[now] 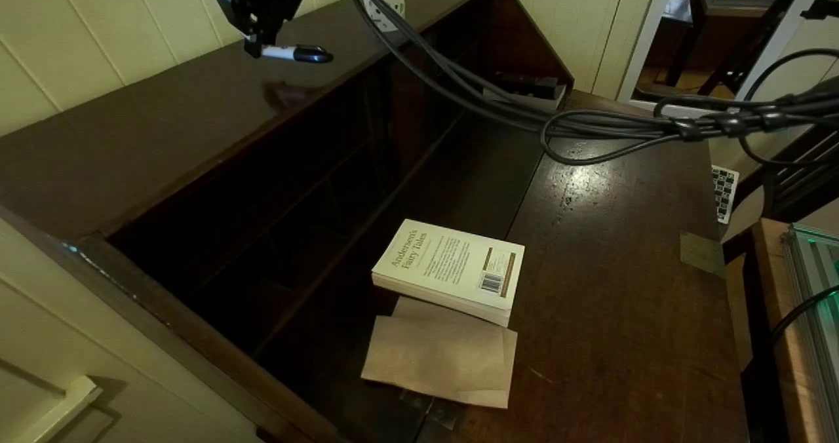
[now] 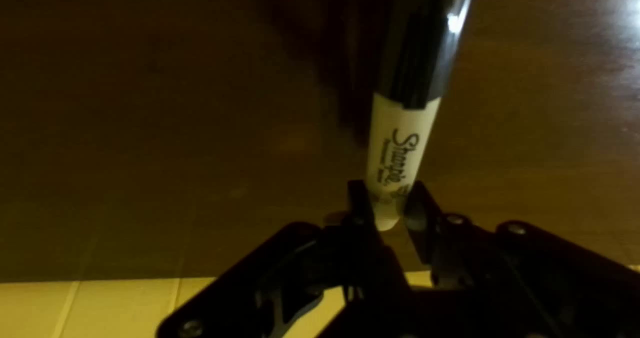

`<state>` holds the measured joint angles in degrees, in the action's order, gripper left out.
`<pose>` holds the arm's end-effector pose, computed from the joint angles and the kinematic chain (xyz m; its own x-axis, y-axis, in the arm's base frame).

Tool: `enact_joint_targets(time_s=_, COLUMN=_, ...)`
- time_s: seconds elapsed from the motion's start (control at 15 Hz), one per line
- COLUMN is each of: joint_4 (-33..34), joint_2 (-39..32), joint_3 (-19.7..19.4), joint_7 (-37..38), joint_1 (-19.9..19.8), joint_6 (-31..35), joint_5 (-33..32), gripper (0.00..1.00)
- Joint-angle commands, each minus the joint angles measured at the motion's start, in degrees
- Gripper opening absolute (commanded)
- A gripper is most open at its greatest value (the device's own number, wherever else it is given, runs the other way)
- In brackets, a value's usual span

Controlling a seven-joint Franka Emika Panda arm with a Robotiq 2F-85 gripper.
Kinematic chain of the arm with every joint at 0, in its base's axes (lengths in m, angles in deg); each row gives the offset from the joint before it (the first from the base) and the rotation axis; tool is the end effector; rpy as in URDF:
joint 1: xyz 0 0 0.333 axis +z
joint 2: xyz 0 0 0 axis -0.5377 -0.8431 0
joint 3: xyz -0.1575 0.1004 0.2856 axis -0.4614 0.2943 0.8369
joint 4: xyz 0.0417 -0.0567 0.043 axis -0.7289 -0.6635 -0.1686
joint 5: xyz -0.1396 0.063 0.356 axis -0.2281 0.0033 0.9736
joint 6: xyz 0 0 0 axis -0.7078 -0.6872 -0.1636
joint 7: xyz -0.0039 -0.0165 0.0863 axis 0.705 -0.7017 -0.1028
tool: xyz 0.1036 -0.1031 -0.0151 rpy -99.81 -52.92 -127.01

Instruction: Put the sharpie into the cup

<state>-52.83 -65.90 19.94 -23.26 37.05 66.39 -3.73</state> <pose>0.7881 0.0826 0.4579 0.8411 0.0377 0.5396 0.0606 -0.9979 -0.0248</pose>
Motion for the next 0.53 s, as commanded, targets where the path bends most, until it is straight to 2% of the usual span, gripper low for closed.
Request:
enact_joint_targets(time_s=0.0, joint_4=-3.7, joint_2=5.9, joint_3=-0.8, joint_7=-0.5, joint_1=-0.1, joint_6=-0.6, joint_5=-0.4, gripper=0.06)
enact_joint_targets(time_s=0.13, joint_4=-6.1, joint_2=9.2, joint_3=-1.4, joint_7=0.0, joint_1=0.0, joint_6=1.1, joint_5=-0.9, gripper=0.06)
enact_joint_targets(time_s=0.47, joint_4=-13.7, joint_2=17.5, joint_3=-3.3, joint_7=0.8, joint_1=-0.4, joint_6=10.2, joint_5=-2.5, gripper=0.06)
